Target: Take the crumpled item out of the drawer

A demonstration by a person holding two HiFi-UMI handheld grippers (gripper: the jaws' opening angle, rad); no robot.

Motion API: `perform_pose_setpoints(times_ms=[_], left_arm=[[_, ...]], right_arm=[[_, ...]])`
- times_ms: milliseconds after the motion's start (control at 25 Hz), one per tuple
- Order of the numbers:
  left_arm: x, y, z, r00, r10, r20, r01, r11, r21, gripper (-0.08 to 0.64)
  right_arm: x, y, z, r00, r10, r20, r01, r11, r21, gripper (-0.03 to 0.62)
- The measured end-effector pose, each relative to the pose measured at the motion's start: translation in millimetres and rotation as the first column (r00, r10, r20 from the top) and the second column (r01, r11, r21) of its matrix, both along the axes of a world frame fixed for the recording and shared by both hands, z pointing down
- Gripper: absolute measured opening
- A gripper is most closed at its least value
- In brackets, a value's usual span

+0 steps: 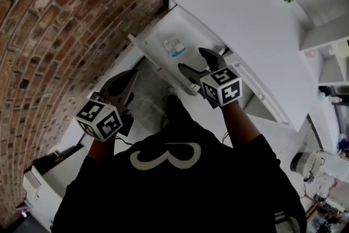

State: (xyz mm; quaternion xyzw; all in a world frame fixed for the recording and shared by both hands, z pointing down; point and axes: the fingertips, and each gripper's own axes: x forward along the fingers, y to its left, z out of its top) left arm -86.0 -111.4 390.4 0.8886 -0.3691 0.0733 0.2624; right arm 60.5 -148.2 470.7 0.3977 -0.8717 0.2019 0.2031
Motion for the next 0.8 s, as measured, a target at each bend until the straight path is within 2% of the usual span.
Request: perform_pose_setpoints(times_ms=[360, 520, 800], left_arm=[[7.2, -41.7, 19.9, 0.999, -0.047, 0.009, 0.048, 0.995, -0.087, 0.003], [5.5, -54.6, 23.9, 0.999, -0.051, 0.008, 0.052, 0.993, -0.105, 0.003], [-5.4, -77.0, 40.6, 0.996, -0.060, 0.069, 0.069, 0.989, -0.133, 0.003]], right_arm=[[4.1, -61.5, 73.2, 0.997, -0.004, -0.071, -0.003, 0.995, -0.098, 0.348], [2.5, -77.1, 110.2, 0.996, -0.013, -0.093, -0.003, 0.984, -0.176, 0.348], [-1.5, -101.8, 171.7, 0.988, -0.048, -0.150, 0.006, 0.962, -0.272, 0.336]])
